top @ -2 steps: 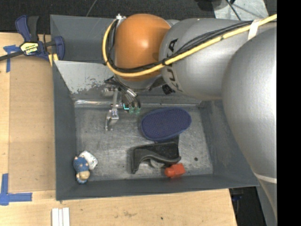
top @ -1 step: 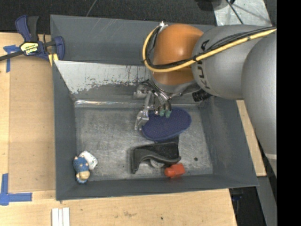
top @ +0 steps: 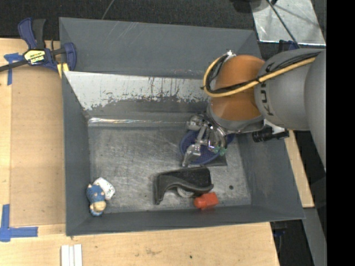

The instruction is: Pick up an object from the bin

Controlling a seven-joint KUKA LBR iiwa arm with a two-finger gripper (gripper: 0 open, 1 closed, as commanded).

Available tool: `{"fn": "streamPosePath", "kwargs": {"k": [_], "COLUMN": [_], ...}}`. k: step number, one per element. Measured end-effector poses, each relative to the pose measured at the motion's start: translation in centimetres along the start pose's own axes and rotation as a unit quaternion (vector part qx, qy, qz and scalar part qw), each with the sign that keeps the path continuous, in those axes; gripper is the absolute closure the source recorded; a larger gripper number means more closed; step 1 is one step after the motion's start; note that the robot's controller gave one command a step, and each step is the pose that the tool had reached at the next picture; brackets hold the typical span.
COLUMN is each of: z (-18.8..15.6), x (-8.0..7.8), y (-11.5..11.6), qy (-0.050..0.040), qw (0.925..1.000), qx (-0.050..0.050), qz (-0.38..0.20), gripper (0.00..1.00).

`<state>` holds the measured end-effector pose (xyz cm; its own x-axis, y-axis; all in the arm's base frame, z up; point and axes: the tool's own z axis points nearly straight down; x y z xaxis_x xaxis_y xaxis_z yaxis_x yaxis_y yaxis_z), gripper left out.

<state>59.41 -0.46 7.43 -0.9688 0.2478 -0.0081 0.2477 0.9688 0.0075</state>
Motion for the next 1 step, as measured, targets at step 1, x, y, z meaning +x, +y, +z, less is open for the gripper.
{"fn": "streamPosePath", "kwargs": {"k": [1], "z": [-0.23], "x": [-0.30], "y": [0.06], "qy": [-0.0065], "qw": [1.0000], "qx": [0.001], "qz": [-0.001], "gripper": [1.00]}}
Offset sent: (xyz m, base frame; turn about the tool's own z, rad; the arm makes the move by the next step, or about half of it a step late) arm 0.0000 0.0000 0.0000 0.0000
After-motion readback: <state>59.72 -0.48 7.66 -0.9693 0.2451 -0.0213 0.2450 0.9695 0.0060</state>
